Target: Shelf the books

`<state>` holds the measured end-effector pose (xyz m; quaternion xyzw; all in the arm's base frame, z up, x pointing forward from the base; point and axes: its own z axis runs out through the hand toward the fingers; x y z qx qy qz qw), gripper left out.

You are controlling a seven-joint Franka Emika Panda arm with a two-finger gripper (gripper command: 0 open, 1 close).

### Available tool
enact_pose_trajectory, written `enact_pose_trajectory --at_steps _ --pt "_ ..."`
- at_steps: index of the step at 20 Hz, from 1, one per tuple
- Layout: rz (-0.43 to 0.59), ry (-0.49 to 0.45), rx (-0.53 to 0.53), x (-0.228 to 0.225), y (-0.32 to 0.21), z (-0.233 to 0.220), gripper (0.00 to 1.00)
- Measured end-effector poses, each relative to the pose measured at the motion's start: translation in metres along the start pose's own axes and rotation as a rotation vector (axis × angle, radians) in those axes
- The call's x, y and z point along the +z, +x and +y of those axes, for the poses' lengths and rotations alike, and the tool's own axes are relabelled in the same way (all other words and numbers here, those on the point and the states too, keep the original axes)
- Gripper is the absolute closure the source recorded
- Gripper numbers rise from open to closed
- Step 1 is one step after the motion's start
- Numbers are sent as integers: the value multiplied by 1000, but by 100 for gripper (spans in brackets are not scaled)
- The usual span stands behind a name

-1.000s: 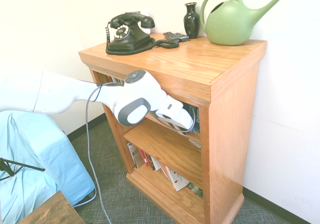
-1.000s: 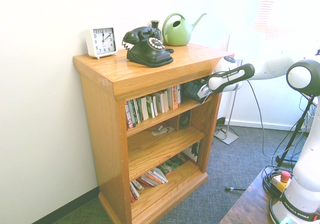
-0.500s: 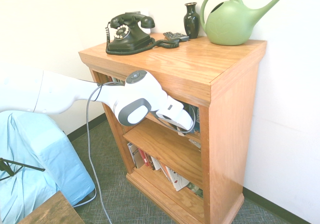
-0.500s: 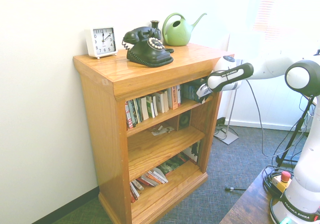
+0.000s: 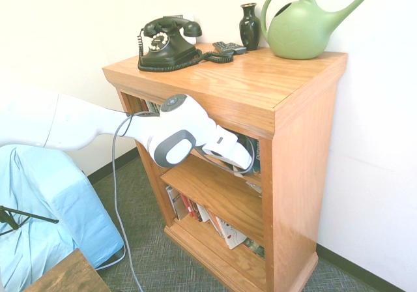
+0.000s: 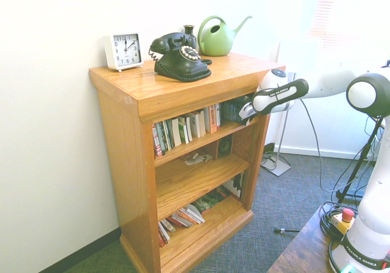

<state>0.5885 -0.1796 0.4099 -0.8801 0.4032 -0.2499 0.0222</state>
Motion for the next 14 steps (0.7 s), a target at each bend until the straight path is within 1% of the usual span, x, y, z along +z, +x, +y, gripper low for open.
enact_pose_trajectory --at_steps 9,14 --pt "23 7 -8 -25 -30 26 0" --pt "35 -15 -20 -47 -57 51 0"
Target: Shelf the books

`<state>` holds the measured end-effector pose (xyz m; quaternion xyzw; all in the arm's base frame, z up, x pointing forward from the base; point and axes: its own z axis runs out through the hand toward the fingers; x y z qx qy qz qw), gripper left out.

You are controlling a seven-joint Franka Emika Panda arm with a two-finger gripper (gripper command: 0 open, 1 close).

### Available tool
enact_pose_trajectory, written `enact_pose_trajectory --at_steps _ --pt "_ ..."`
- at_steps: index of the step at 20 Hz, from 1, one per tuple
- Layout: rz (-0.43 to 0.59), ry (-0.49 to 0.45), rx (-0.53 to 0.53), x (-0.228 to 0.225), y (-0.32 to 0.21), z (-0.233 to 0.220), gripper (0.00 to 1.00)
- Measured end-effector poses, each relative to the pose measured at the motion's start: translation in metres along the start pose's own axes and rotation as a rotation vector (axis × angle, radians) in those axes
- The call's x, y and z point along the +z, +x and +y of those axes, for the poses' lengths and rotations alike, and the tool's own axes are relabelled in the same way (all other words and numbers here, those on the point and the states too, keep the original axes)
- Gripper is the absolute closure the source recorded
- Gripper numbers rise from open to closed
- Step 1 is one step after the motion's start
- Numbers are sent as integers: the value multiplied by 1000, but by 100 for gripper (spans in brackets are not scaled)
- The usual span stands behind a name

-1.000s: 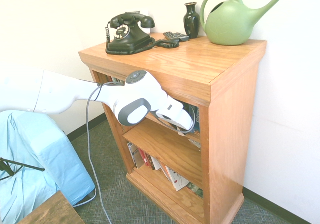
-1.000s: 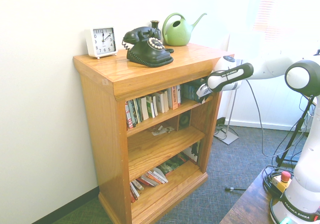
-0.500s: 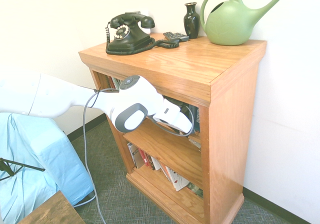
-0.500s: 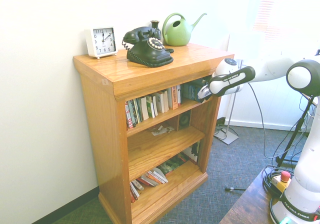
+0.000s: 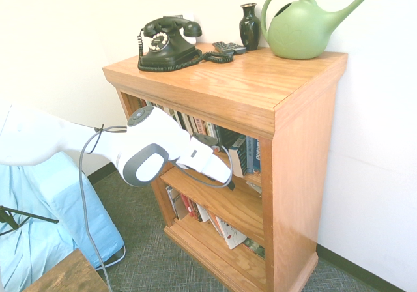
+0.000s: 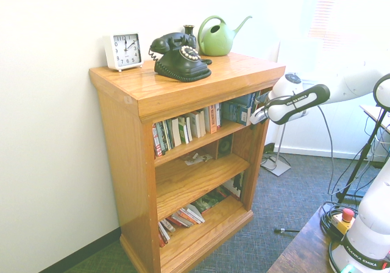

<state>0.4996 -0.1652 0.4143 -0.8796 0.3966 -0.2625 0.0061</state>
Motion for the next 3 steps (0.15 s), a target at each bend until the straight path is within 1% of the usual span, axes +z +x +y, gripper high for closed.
enact_pose_trajectory --at_steps 3 --pt "3 -18 -10 -16 -23 26 0"
